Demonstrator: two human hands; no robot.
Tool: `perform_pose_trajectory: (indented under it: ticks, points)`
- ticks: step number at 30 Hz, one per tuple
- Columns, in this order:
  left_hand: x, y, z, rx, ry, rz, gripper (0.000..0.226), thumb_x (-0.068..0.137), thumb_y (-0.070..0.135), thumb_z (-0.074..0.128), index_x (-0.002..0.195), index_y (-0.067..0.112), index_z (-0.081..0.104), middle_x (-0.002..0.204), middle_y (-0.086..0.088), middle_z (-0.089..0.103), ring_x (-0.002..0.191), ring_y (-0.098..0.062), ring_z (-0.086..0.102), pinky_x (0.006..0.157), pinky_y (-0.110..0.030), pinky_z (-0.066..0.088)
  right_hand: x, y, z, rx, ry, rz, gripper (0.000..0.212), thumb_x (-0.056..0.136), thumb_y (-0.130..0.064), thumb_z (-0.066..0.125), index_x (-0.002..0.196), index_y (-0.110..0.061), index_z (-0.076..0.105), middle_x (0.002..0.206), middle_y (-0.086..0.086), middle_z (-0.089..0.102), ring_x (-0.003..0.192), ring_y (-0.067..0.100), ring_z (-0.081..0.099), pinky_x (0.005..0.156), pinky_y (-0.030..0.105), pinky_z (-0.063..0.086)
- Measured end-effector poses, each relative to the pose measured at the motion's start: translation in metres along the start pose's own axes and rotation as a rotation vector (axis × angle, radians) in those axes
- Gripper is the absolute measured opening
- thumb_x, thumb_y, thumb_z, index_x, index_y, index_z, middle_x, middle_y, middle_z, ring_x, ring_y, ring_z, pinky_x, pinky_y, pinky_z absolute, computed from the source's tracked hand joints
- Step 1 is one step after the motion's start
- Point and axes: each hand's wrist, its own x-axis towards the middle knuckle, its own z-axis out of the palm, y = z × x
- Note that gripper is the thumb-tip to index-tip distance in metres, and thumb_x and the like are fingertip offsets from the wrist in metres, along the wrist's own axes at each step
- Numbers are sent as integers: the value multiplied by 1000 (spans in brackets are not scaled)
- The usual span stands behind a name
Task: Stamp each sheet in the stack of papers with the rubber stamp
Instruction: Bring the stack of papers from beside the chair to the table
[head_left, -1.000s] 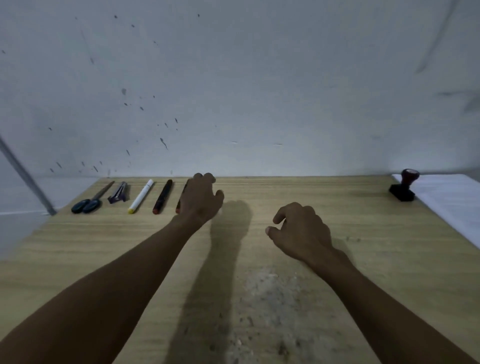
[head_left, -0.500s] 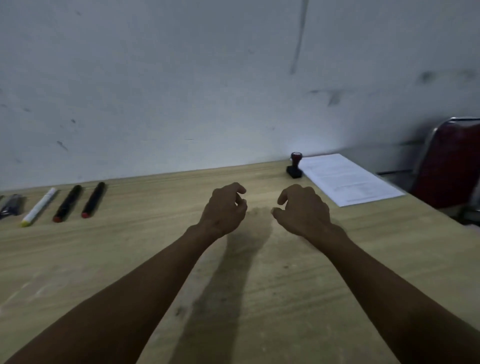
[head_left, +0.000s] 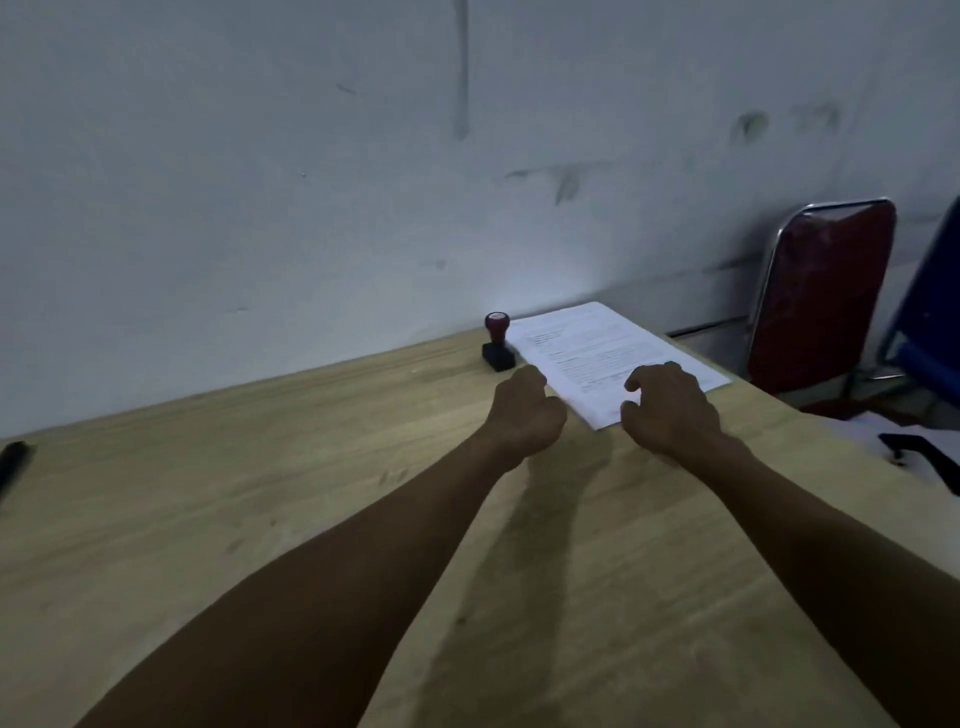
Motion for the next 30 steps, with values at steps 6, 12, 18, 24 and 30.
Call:
perform_pose_trajectory:
  ticks: [6, 12, 18, 24, 30]
  points:
    - [47, 35, 27, -355, 1, -321, 13, 92, 5, 38, 81, 11, 39, 81, -1, 37, 70, -14, 36, 64, -27, 31, 58, 34, -1, -2, 19, 106, 38, 86, -13, 54, 123, -5, 50, 130, 19, 42, 125, 37, 39, 98, 46, 39]
    - [77, 48, 40, -558, 88, -472, 11, 90, 6, 42, 79, 7, 44, 89, -6, 49, 80, -20, 49, 67, -29, 41, 93, 53, 2, -80, -92, 179, 59, 81, -38, 60, 126, -2, 45, 129, 23, 50, 120, 42, 46, 97, 47, 43]
    - [97, 63, 40, -578, 18, -470, 10, 94, 3, 43, 86, 8, 45, 73, -2, 36, 61, -15, 34, 66, -27, 40, 110, 61, -1, -68, -103, 215, 72, 69, -51, 72, 122, -7, 52, 124, 21, 55, 114, 39, 50, 91, 41, 45]
    - [112, 60, 39, -470, 50, -591, 34, 98, 9, 42, 66, 10, 31, 69, -3, 27, 64, -19, 35, 60, -20, 37, 115, 61, 1, -57, -117, 240, 80, 58, -56, 70, 121, -10, 52, 120, 19, 55, 112, 38, 50, 94, 44, 47]
    - [117, 61, 55, -601, 128, -666, 3, 86, 2, 56, 85, 4, 54, 88, -8, 53, 89, -21, 53, 81, -29, 46, 114, 68, 4, -22, -70, 230, 72, 59, -54, 71, 113, -10, 55, 114, 17, 57, 106, 34, 52, 85, 38, 48]
